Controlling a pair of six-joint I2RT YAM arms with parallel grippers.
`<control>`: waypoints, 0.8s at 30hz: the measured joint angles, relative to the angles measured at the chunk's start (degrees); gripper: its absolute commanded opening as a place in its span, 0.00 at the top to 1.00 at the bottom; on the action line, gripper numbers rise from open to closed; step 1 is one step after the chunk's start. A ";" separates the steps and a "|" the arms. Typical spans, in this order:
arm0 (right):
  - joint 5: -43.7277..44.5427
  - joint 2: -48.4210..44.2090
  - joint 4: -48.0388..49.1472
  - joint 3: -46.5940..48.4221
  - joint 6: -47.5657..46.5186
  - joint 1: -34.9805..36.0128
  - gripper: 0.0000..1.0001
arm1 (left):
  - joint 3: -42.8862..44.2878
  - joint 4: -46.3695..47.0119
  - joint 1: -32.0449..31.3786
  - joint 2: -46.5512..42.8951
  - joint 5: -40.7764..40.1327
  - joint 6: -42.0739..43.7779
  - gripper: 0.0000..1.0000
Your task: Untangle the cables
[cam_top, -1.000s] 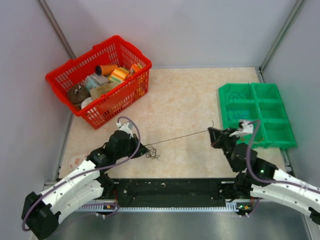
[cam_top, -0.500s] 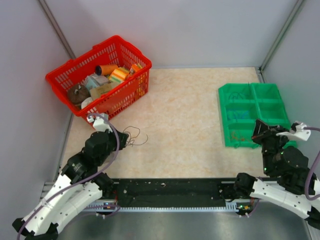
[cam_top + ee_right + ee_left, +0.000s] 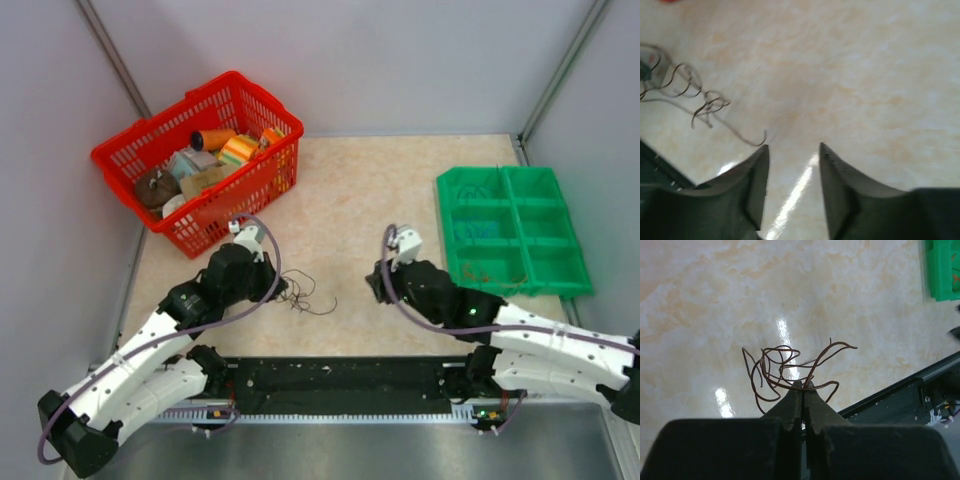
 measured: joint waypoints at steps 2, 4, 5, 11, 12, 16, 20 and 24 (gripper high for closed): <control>-9.92 7.10 5.79 -2.60 -0.94 -0.28 0.41 | -0.63 0.70 0.00 1.40 2.12 0.31 1.00; -17.35 11.85 10.80 -4.33 -1.44 -0.33 0.40 | -1.88 1.99 0.00 2.56 4.31 0.57 1.00; -20.76 14.23 13.77 -4.83 -1.81 -0.39 0.39 | -2.60 2.56 0.00 3.19 5.44 0.68 1.00; -32.20 26.88 29.16 -5.05 -3.30 -0.66 0.40 | -4.68 3.76 0.00 6.23 11.08 1.42 1.00; -33.00 28.20 30.69 -5.03 -3.34 -0.66 0.40 | -4.70 4.00 0.00 6.47 11.61 1.46 1.00; -35.63 34.23 35.98 -4.11 -3.74 -0.66 0.45 | -4.68 4.81 0.00 7.19 13.62 1.66 1.00; -35.60 37.70 39.80 -2.93 -3.50 -0.70 0.85 | -4.68 5.55 0.00 7.26 14.80 1.68 1.00; -32.04 37.64 41.16 -1.86 -2.78 -0.72 1.00 | -4.68 5.53 0.00 7.10 15.10 2.27 0.61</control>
